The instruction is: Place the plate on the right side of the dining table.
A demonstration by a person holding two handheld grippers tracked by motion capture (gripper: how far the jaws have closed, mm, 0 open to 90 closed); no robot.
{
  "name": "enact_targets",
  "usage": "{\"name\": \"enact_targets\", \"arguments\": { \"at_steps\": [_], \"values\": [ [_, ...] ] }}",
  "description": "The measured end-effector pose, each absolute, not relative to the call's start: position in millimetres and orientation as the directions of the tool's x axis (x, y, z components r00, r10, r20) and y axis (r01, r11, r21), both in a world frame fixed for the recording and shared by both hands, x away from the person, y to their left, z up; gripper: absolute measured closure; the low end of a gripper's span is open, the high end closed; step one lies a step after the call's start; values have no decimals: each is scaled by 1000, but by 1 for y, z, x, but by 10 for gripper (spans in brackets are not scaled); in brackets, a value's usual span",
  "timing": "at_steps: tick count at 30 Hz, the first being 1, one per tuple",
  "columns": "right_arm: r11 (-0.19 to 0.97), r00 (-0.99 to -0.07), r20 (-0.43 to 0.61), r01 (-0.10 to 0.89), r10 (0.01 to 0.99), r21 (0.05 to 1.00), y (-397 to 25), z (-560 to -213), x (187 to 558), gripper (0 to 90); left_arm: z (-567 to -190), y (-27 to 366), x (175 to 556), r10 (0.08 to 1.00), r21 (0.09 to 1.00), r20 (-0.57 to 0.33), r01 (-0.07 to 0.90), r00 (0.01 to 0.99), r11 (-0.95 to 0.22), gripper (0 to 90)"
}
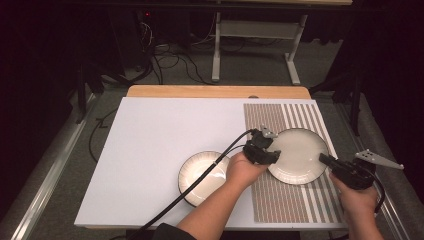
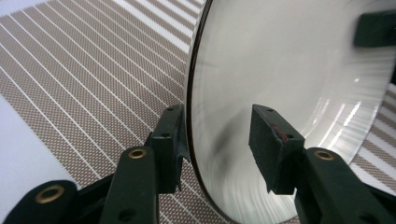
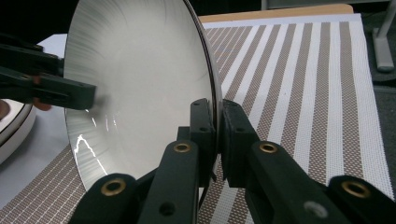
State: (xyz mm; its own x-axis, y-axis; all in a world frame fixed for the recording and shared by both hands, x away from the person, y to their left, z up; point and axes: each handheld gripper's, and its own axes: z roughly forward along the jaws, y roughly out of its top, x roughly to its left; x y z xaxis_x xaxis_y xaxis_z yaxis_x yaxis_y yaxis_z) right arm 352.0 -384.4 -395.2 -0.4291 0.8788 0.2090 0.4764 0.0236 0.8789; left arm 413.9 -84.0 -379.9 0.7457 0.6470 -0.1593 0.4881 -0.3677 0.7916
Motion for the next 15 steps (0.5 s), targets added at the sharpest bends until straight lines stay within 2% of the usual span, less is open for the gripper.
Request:
{"name": "enact_targets", "arguments": {
  "at_steps": [5,9,15],
  "values": [
    [26,-427,205,475,881,879,-384,-395,353,869,-373,-66,409,651,814,-150,467,744,-346,497],
    [32,-424,196,474,884,880,-382,-394,354,867,-369,-33,401,670,832,-131,449,730,-326,453],
    [38,-414,190,483,890,875,-382,-395,356,861,-370,17,390,684,850,-153,447,713,-277,391]
  ]
}}
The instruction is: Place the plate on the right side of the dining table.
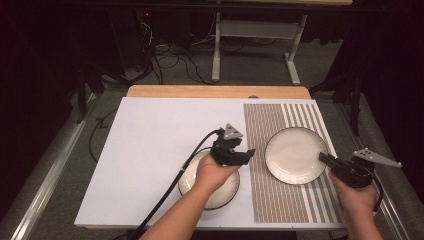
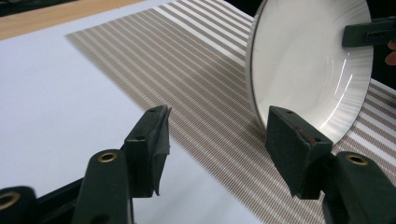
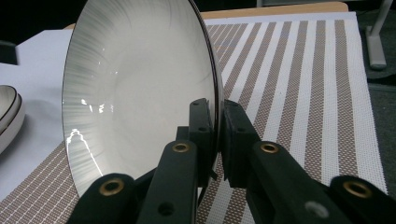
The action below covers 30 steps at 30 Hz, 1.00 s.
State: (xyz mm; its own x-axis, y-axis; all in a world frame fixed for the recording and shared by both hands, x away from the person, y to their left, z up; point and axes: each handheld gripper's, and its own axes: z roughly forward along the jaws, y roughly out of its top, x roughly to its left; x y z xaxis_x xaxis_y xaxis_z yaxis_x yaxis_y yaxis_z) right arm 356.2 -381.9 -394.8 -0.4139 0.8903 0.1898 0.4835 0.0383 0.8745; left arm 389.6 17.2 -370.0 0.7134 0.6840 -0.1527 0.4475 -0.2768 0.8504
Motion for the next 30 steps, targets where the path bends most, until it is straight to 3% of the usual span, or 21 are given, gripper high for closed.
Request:
{"name": "enact_targets", "arguments": {
  "at_steps": [5,15,21,24,26,30],
  "values": [
    [40,-404,185,489,896,871,-381,-395,357,857,-370,62,375,695,865,-147,432,704,-255,382],
    [40,-375,180,511,910,859,-380,-397,360,844,-370,142,348,741,891,-134,407,658,-200,275],
    [46,-361,172,523,917,851,-379,-399,363,832,-369,175,330,742,913,-143,377,655,-157,250],
    [47,-348,171,538,922,842,-378,-400,367,822,-372,192,318,752,918,-140,369,645,-145,169],
    [45,-339,174,549,924,834,-378,-401,370,818,-380,208,307,763,933,-100,326,639,-151,162],
    [15,-314,209,585,926,811,-379,-404,377,814,-389,225,306,777,929,-121,347,618,-131,155]
  ]
}}
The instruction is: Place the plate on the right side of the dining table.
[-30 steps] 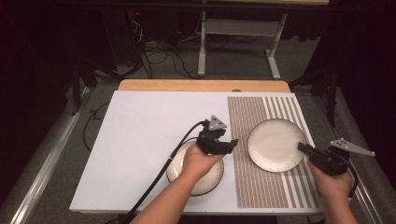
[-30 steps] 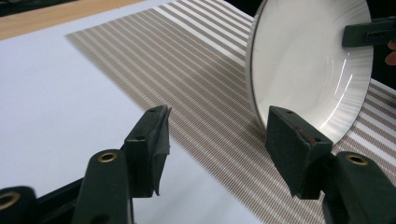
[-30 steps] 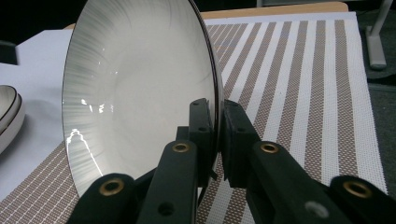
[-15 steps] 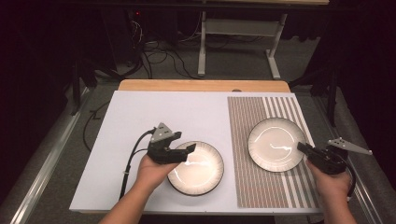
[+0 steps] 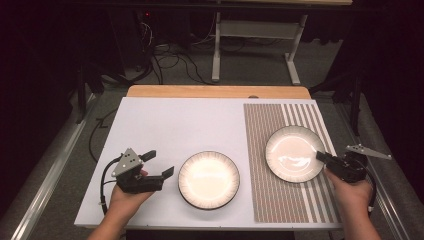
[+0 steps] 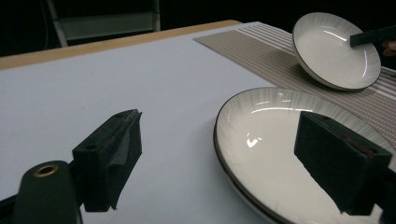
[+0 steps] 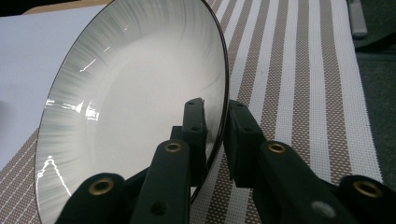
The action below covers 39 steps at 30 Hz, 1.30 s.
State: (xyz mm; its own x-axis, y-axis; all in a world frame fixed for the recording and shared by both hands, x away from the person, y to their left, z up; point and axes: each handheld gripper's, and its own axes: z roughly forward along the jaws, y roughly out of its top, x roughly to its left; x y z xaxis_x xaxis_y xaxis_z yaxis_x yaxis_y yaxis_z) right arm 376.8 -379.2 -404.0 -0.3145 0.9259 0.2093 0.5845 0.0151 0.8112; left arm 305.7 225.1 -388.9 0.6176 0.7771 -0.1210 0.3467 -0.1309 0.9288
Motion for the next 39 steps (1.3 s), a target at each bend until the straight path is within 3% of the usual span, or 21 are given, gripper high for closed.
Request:
{"name": "enact_targets", "arguments": {
  "at_steps": [8,12,21,29,30,32,39],
  "values": [
    [-1,-250,207,637,946,771,-379,-409,382,783,-388,228,307,780,935,-121,334,614,-117,160],
    [21,-190,145,672,971,740,-377,-415,386,784,-389,226,308,782,933,-110,335,613,-131,166],
    [29,-186,123,655,975,755,-376,-416,385,766,-392,223,310,786,929,-118,348,607,-129,162],
    [44,-216,105,589,971,807,-375,-404,374,573,-393,227,309,798,930,-123,350,590,-115,159],
    [53,-249,107,560,963,827,-372,-398,369,495,-393,227,307,804,931,-98,340,587,-134,158],
    [68,-299,105,514,949,855,-366,-391,363,437,-394,229,306,802,929,-89,339,591,-147,157],
    [137,-439,50,384,897,913,-331,-371,344,305,-391,230,303,798,932,-129,346,588,-105,144]
  ]
}}
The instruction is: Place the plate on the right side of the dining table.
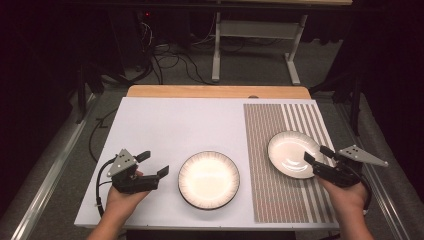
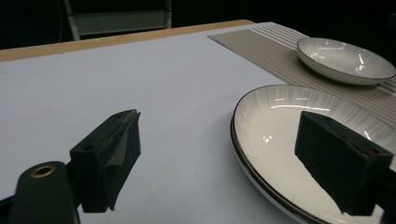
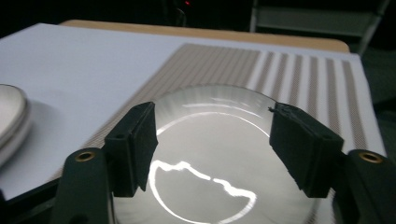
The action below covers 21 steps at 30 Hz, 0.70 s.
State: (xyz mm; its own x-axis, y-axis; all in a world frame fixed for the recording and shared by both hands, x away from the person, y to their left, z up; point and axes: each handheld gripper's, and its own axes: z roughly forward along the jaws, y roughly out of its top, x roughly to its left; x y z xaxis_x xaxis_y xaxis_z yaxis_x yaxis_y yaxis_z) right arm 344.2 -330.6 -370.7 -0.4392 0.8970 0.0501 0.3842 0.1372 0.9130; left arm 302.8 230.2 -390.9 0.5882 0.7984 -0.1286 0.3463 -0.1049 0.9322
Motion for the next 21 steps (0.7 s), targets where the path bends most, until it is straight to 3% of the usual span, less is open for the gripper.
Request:
{"name": "enact_targets", "arguments": {
  "at_steps": [3,12,15,16,21],
  "values": [
    [157,-496,39,347,867,925,-306,-365,337,221,-387,230,299,794,940,-134,330,593,-88,128],
    [175,-582,36,302,812,937,-270,-361,322,159,-383,232,297,800,941,-139,329,584,-76,79],
    [188,-600,21,284,800,940,-258,-360,315,91,-382,232,297,805,941,-133,328,578,-80,59],
    [192,-601,9,270,799,943,-251,-360,312,8,-383,231,297,809,941,-126,327,574,-85,35],
    [217,-627,-14,248,779,944,-243,-362,308,8,-383,231,296,810,942,-114,322,575,-97,8]
  ]
}}
